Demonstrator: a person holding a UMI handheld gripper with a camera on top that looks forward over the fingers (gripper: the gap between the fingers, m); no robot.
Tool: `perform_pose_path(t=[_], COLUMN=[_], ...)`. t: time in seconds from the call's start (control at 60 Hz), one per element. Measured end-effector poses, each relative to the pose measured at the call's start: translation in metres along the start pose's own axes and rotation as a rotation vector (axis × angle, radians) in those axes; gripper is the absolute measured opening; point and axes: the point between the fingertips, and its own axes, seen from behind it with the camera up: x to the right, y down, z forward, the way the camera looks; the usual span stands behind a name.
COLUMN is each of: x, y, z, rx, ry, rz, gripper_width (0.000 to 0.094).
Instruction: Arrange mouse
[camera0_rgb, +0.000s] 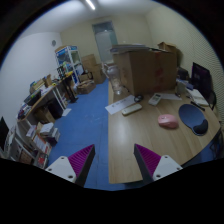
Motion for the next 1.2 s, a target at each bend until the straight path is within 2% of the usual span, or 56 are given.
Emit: perform_pose_path(t=[0.1,0.383,0.7,0.95,1.117,1.15,1.167,1.2], x=[0.021,0.159,0.288,0.281,0.272,0.273,0.274,0.274], y=[0.012,0.033,-0.004,-0.044,-0.066,-0.069,-0.071,-0.073], z=[0.001,0.02,0.115,0.173,0.199,0.204,0.206,0.209], rx=[-0.054,-0.089,-0.071,-0.036,-0.003,0.008,0.012,0.021], ry=[0.022,0.141,0.064,-0.08,-0.082,-0.074,-0.069,-0.057], rz=[-0.007,-0.049,-0.186,-0.309,-0.305,-0.294,-0.29,-0.284], gripper_width=[0.081,0.0806,0.0812,0.0818,0.0818,0.0796,0.075,0.0754])
